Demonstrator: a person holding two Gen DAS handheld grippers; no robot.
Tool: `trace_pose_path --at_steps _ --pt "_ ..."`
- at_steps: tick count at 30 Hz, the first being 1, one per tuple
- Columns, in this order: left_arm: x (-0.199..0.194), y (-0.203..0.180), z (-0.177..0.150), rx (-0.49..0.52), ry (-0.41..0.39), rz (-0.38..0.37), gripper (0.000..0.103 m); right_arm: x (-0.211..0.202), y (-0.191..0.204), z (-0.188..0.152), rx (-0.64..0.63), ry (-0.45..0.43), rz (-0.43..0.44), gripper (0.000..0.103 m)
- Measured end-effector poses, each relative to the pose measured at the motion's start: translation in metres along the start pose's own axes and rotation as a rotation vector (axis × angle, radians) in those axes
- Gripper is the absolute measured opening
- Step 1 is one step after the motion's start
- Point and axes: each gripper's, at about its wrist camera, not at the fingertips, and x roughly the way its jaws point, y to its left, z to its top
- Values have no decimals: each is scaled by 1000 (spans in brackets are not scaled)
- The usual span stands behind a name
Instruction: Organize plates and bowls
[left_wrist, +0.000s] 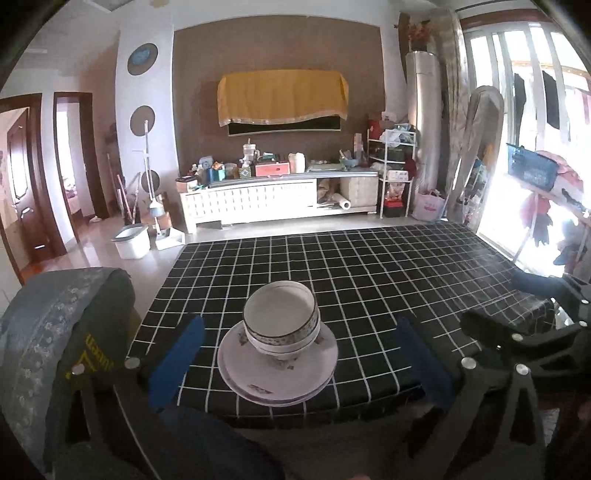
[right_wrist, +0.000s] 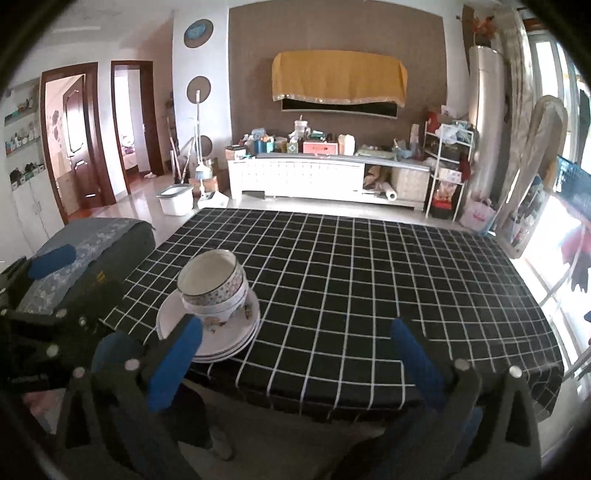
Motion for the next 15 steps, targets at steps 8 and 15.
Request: trace_pose_path --at_steps 8,15 --pt "0 -2 -4 1 11 -7 103 -6 1 1 5 -24 3 103" --pt "0 -1 -4 -3 19 -12 103 -6 1 1 9 -21 5 103"
